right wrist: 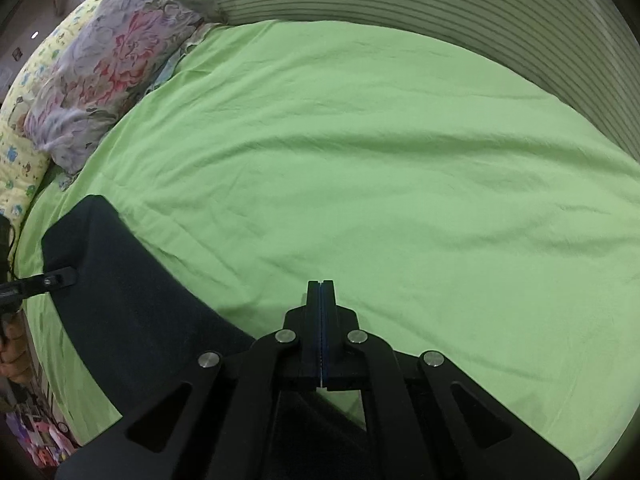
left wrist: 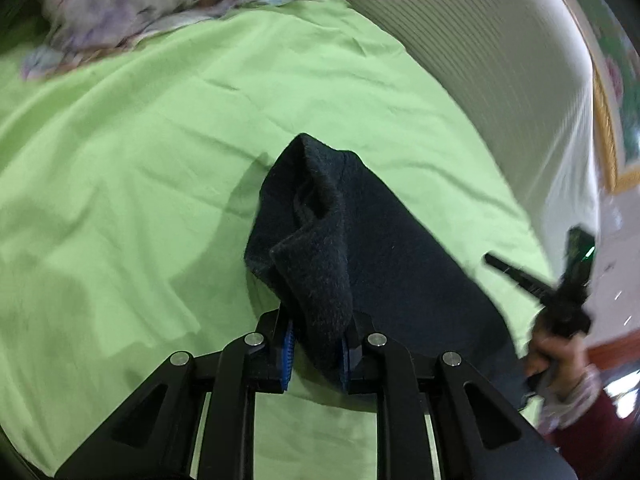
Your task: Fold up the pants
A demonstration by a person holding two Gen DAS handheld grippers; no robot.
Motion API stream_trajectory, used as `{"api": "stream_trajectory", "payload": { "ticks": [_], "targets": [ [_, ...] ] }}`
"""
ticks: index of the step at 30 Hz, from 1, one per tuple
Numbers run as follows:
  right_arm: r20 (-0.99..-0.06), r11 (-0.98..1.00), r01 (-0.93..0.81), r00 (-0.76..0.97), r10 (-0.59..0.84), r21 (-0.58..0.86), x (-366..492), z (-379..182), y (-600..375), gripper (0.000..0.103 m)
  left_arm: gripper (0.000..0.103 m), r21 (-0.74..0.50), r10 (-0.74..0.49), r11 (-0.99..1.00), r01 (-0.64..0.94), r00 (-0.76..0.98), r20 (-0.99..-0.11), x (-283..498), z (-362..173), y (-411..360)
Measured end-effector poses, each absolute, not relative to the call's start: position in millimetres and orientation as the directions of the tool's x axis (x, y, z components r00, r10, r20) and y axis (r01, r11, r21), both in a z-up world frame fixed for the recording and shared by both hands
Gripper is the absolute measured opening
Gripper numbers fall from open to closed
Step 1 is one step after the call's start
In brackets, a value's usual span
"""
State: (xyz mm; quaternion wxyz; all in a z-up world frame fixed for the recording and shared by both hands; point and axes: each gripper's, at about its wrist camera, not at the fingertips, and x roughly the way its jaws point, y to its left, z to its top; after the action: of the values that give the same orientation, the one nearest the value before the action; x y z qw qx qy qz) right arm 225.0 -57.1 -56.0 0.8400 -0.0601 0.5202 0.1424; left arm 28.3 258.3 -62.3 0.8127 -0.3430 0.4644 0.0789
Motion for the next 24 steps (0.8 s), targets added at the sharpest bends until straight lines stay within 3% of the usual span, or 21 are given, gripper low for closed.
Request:
{"api": "stream_trajectory", "payload": {
  "ticks": [2, 9, 13, 14, 19, 24],
  "targets": [
    [-0.891, 0.956, -0.290, 0.420, 0.174, 0.050, 220.7, -53.3, -58.9, 0.001, 0.019, -0.440, -0.160, 0.787, -0.433, 0.545, -0.823, 31.3, -61.7, 254.1],
    [-0.889, 0.972, -0.189, 0.409, 0.207, 0.139, 187.0, -45.4, -83.6, 0.009, 0.042, -0.387, -0.109, 0.788, -0.480, 0.509, -0.854, 21.8, -55.4, 264.9],
    [-0.862, 0.979, -0.083, 0.464, 0.204, 0.187, 153.0, -34.3, -111.0, 0.043, 0.054, -0.338, -0.043, 0.805, -0.487, 0.520, -0.853, 12.5, -33.0, 269.8],
    [-0.854, 0.978, -0.063, 0.479, 0.202, 0.196, 145.1, -31.3, -117.0, 0.047, 0.055, -0.336, -0.038, 0.805, -0.488, 0.523, -0.851, 12.6, -27.5, 270.5],
    [-0.834, 0.968, 0.060, 0.523, 0.176, 0.242, 97.7, -24.0, -144.9, 0.049, 0.064, -0.387, -0.065, 0.808, -0.445, 0.585, -0.809, 25.3, 3.1, 260.8],
    [-0.829, 0.945, 0.176, 0.542, 0.141, 0.275, 49.5, -23.0, -173.4, 0.053, 0.064, -0.391, -0.161, 0.869, -0.304, 0.572, -0.804, 66.8, 14.6, 211.7]
  ]
}}
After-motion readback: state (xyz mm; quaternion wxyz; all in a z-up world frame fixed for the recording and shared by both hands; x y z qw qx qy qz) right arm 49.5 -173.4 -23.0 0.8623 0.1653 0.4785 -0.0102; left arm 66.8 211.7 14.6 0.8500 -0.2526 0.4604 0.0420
